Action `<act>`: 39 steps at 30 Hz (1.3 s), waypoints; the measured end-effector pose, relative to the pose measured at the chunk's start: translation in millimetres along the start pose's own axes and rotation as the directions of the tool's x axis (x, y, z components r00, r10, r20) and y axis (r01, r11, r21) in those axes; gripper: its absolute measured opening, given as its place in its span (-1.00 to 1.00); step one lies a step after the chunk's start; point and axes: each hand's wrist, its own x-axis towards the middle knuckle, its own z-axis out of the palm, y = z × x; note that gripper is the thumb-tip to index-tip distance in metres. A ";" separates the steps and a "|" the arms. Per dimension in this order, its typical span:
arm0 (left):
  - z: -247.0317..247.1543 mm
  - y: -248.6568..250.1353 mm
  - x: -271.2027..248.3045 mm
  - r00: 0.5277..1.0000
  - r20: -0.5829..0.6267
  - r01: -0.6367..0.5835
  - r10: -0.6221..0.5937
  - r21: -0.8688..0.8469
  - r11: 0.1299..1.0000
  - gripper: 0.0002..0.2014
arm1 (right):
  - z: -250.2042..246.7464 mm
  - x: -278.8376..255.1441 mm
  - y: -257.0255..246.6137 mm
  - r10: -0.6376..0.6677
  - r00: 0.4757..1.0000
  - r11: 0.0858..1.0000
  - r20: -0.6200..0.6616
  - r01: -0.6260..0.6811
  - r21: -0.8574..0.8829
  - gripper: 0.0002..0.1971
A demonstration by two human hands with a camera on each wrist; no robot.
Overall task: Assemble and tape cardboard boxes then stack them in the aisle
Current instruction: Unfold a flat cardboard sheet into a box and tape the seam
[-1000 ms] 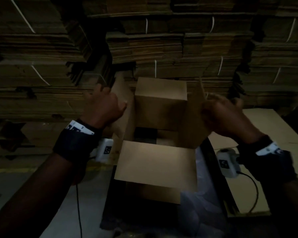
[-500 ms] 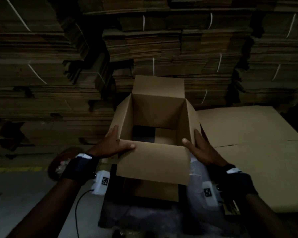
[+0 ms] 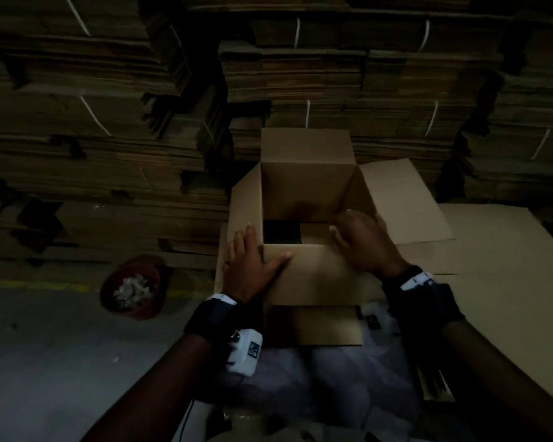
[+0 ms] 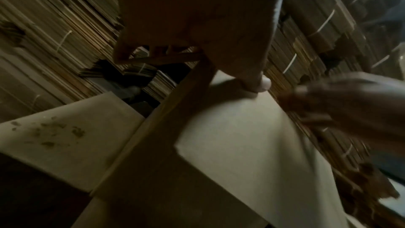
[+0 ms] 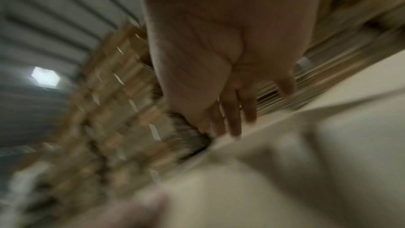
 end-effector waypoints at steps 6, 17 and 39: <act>-10.0 -27.5 -22.3 0.987 -0.150 -0.062 0.055 -0.048 0.997 0.02 | 13.5 40.2 -82.3 -0.234 0.913 0.960 0.333 0.165 0.225 -0.72; 1.8 -47.7 -66.2 0.947 -0.314 -0.024 -0.066 -0.272 0.962 -0.11 | 4.4 47.4 -65.9 -0.231 0.931 0.944 0.284 0.144 0.295 -0.81; -97.9 4.8 92.1 0.978 0.185 -0.056 0.093 -0.193 0.980 -0.07 | -48.2 1.5 43.9 0.147 0.989 0.920 0.028 -0.147 0.362 -0.90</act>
